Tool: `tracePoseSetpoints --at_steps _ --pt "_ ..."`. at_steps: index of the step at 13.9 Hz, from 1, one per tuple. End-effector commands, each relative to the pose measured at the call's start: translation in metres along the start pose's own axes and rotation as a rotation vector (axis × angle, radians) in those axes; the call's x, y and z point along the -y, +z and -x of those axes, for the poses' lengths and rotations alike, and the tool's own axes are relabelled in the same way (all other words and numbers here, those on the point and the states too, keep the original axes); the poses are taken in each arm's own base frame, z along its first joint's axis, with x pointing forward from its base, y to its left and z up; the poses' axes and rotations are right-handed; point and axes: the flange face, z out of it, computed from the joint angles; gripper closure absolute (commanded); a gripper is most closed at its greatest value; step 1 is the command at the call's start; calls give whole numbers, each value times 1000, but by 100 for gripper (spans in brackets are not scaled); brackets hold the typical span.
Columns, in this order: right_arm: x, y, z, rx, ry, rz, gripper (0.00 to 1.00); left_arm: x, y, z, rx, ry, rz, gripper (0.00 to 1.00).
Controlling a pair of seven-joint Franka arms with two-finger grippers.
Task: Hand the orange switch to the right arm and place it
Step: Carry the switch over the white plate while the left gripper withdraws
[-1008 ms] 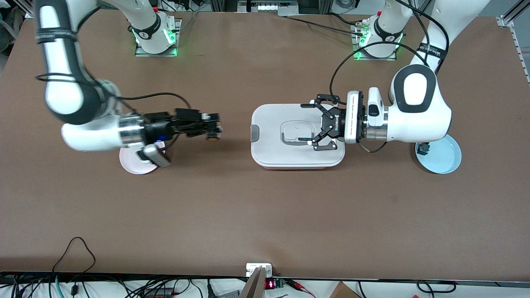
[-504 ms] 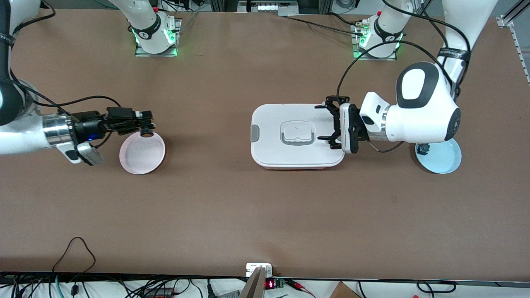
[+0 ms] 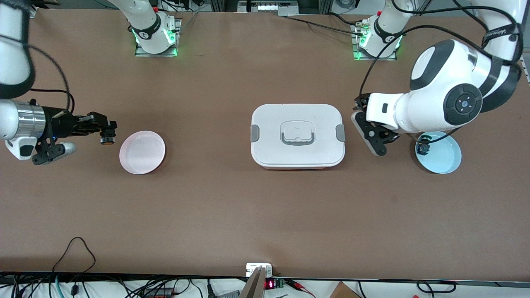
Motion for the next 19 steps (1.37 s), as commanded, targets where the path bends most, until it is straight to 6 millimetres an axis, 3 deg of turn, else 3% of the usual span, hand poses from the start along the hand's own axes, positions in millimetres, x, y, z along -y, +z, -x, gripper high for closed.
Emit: tracePoseSetpoints --at_steps 1,3,4,7,10,13,19 --pt "34 -12 18 -64 53 166 100 12 -31 22 46 -96 -107 0" --pt "45 -10 34 -114 79 236 100 23 -61 53 31 -244 -205 0" --pt "47 1 39 -130 76 251 100 28 -74 72 13 -372 -239 0" --pt "26 58 45 -165 77 261 100 20 -94 108 -132 -761 -294 0" --pt "7 112 50 -195 82 269 100 22 -90 154 -262 -860 -338 0" --pt "-11 161 48 -212 86 287 100 22 -88 161 -259 -848 -339 0" --pt "-31 239 35 -230 75 325 100 22 -96 160 -270 -860 -322 0"
